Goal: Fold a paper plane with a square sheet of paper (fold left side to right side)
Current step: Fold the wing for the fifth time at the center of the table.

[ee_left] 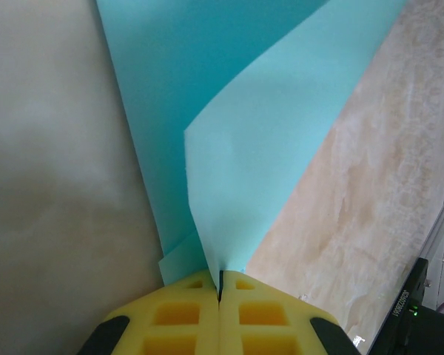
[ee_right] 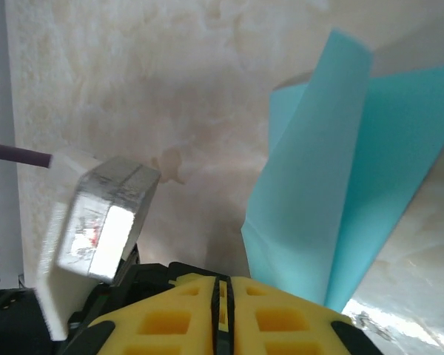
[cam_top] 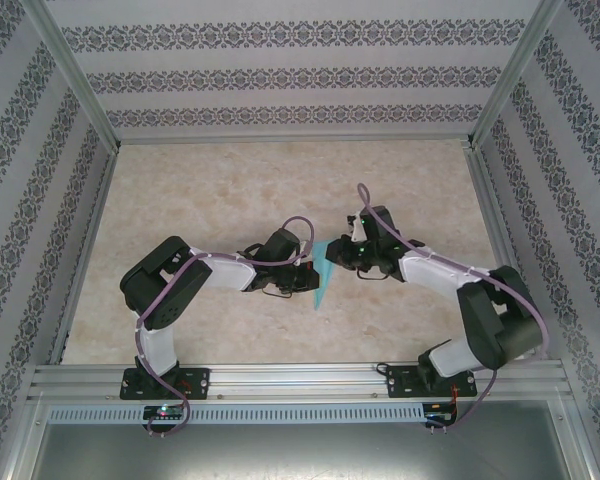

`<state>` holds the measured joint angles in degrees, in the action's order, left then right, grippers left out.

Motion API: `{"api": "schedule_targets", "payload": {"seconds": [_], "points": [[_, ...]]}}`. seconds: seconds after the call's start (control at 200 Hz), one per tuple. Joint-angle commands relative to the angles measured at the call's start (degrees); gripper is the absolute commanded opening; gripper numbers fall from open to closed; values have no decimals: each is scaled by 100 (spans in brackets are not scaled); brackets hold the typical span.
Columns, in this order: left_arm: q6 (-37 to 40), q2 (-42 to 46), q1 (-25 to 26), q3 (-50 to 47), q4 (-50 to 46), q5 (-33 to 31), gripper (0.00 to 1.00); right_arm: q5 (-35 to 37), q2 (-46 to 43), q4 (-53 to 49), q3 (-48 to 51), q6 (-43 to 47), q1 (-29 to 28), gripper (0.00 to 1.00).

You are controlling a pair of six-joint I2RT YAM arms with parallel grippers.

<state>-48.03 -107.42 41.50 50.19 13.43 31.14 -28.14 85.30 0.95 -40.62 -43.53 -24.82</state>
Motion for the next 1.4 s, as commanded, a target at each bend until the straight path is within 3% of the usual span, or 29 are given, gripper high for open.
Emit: {"api": "schedule_targets", "payload": {"seconds": [0.0, 0.285, 1.149, 1.394], "points": [[180, -168, -98, -7, -86, -43, 2, -32, 277, 344, -64, -123, -49, 14], [186, -200, -98, -7, -104, -27, 2, -19, 847, 382, -168, 84, -69, 13], [186, -319, -96, 36, -104, 88, 3, 697, 1222, -564, -332, 477, -42, 13], [217, -17, -98, 15, -264, -86, 11, 748, 1383, -908, -383, 503, -33, 13]]}}
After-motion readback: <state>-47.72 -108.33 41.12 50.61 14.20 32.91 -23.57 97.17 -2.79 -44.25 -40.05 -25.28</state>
